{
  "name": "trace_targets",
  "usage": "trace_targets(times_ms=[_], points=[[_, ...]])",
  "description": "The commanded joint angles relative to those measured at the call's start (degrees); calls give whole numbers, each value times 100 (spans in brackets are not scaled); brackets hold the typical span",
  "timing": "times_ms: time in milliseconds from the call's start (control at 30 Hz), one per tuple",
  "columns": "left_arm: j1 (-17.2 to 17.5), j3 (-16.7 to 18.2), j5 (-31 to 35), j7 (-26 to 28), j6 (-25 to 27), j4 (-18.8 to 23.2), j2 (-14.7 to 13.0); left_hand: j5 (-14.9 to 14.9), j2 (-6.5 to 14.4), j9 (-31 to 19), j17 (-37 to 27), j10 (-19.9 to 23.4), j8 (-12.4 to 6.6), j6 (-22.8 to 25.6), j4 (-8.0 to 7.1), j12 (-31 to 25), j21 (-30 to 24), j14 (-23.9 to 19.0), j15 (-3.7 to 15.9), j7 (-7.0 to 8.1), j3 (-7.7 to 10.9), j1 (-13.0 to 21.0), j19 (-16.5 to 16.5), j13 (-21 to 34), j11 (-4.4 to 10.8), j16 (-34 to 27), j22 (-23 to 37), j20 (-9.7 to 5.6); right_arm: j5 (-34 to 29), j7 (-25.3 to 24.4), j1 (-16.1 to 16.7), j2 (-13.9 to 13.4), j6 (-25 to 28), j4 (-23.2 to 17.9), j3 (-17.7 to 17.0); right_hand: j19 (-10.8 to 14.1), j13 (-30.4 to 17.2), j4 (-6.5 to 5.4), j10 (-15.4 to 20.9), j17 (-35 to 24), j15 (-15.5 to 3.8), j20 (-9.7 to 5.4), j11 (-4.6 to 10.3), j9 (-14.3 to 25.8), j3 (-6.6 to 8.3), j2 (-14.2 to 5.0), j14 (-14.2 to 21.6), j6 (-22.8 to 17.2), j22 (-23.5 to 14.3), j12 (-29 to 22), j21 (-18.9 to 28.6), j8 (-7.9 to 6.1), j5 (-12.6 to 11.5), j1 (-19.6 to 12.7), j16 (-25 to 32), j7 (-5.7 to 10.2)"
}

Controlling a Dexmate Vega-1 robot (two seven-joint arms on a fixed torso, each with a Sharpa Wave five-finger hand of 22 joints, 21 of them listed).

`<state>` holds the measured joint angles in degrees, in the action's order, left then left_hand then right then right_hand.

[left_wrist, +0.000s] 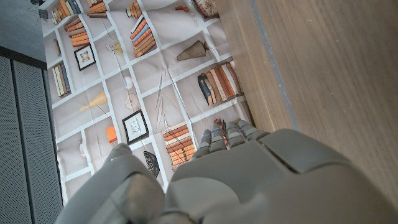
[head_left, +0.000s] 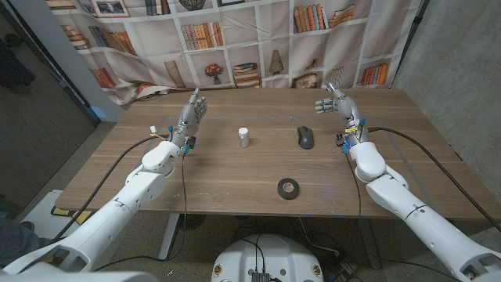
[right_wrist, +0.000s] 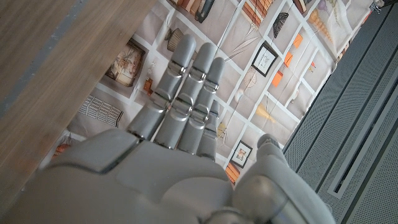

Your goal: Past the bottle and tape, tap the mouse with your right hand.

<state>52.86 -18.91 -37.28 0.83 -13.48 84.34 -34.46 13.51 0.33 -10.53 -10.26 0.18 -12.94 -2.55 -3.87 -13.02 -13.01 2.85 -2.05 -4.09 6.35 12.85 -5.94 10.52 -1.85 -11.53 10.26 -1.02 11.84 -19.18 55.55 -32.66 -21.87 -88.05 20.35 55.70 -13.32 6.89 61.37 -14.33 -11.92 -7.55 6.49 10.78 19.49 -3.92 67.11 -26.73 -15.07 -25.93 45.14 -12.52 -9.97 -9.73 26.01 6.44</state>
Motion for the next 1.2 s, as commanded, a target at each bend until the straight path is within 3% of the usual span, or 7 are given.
trace_targets(times_ms=[33,267,500,633,733,1000,1200], points=[[-11,-14,5,2,26,-28,-5,-21,28,-16,-17,55,-24,45,12,-45,-10,-31,11,-16,23,8,51,26,3,-13,10,1,-191,-324,37,142,-54,50,-34,728,-337,170,860,-436,-103,-502,64,21,290,51,921,-165,-524,-301,555,76,-11,-353,738,53],[-5,-3,7,25,35,-7,-14,-30,43,-16,-16,77,-25,73,18,-44,-5,-50,6,-15,28,27,57,26,-18,-10,10,5,-492,-662,4,350,-460,312,-15,1069,-1353,175,1758,-1622,-90,-507,474,61,739,449,1080,-392,-1581,-1101,959,131,-5,-625,1840,356],[9,2,9,22,20,-1,-19,-50,73,-16,-16,139,-32,152,31,-46,-12,-128,-17,5,38,66,116,25,-68,-17,10,9,-586,-713,22,364,-449,291,-21,1142,-1714,126,1914,-2004,-86,-506,502,61,901,619,1133,-352,-2219,-1578,1133,166,-5,-506,2213,416],[30,13,1,25,7,7,-23,-55,80,-16,-16,141,-30,164,34,-41,-13,-143,-16,7,40,75,127,25,-64,-17,9,6,-630,-738,42,353,-377,241,-26,1140,-1955,199,1877,-2119,-83,-503,503,63,929,856,1154,-297,-2523,-1831,1217,172,6,-532,2352,442],[49,25,-14,22,-16,11,-17,-59,84,-16,-16,149,-26,165,36,-40,-12,-147,-18,1,40,81,132,25,-65,-15,9,5,-701,-796,72,345,-320,177,-30,1197,-2215,278,1874,-2263,-81,-506,505,68,1021,1117,1231,-344,-2999,-2147,1382,147,2,-770,2588,453],[72,29,-14,32,10,41,-40,-70,94,-17,-16,167,-13,167,42,-35,-10,-160,-28,11,42,98,149,25,-60,-7,9,13,-832,-960,159,318,-5,-65,-63,1459,-2640,273,1930,-3074,-69,-507,495,73,1378,1256,1300,-675,-4292,-3056,1778,123,-26,-1267,3632,486],[86,46,-8,46,6,59,-59,-76,100,-17,-17,165,-4,164,45,-26,-7,-164,-23,10,42,107,155,25,-58,-2,9,15,-750,-970,254,260,353,-310,-105,1322,-2634,411,1858,-3120,-75,-516,495,79,1875,1216,1213,-728,-4832,-3401,1729,147,-180,-2553,3933,522]])
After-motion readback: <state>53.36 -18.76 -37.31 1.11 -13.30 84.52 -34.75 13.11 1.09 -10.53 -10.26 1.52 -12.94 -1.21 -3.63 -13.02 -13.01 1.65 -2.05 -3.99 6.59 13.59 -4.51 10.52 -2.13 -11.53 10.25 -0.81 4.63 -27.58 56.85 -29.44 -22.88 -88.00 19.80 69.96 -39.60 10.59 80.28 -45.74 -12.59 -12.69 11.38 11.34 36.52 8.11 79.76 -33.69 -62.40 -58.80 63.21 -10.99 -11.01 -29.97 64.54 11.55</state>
